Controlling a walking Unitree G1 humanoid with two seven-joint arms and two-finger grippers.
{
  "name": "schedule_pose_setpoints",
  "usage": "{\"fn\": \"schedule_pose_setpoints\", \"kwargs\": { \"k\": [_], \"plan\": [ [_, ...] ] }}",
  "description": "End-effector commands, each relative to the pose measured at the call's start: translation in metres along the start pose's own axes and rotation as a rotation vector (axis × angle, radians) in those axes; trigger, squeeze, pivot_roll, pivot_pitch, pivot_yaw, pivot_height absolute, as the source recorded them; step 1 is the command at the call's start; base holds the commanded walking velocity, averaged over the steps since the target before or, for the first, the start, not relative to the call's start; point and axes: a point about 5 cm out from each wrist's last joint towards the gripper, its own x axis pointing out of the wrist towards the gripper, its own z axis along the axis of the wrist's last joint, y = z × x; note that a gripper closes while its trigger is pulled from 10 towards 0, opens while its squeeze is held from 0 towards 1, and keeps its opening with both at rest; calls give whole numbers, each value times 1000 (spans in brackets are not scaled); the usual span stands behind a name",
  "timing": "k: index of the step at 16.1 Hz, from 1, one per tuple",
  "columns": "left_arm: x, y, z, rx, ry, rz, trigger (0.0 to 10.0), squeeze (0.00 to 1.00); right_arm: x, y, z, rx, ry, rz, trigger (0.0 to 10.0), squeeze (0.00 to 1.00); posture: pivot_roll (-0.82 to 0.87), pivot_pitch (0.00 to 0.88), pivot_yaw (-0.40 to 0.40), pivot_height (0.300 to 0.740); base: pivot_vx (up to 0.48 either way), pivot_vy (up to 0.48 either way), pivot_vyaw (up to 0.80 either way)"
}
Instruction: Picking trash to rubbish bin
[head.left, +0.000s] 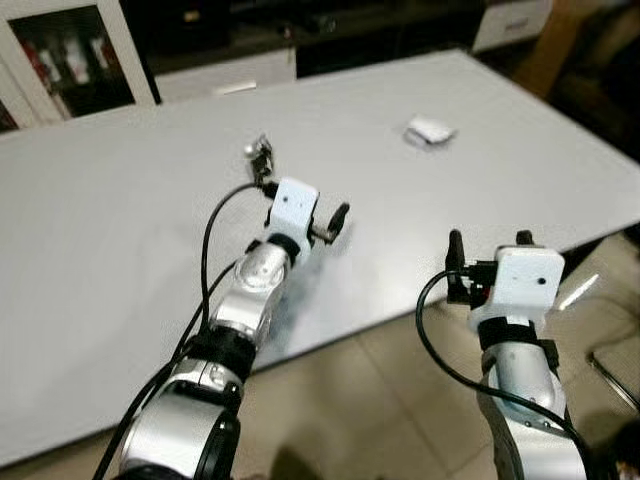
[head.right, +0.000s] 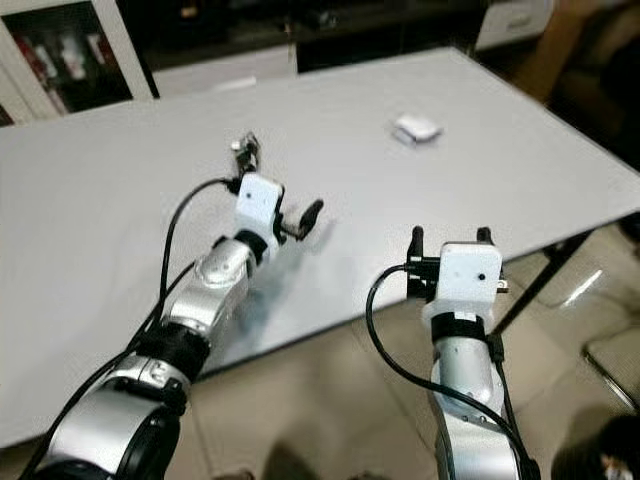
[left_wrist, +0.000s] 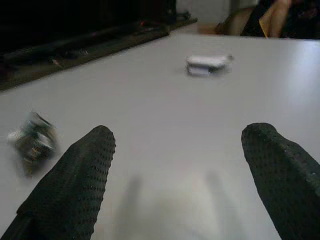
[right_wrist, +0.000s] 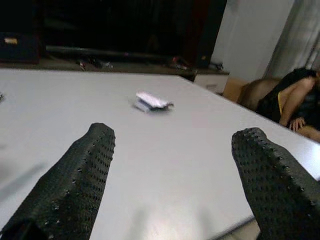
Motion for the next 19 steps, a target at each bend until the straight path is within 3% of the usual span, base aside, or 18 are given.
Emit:
{"fn": "schedule_pose_setpoints", "kwargs": {
  "k": [1,9,12,16,19],
  "plan": [
    [-3,12,-4,22,18,61,10000,0,-2,6,2,5,-3,29,10000,0,46,88,12,740,0,0,0],
    [-3,25,-9,71,59,137,10000,0,-4,13,5,-13,-13,56,10000,0,45,109,26,740,0,0,0],
    [-3,29,-9,76,67,152,10000,0,-8,17,4,-5,-7,54,10000,0,48,127,38,740,0,0,667],
    [-2,22,-8,33,58,48,10000,0,-11,16,2,11,6,23,10000,0,46,146,54,740,0,0,200],
    [0,21,-5,30,49,30,10000,0,-13,17,2,7,5,12,10000,0,42,150,59,740,102,0,0]
  ]
}}
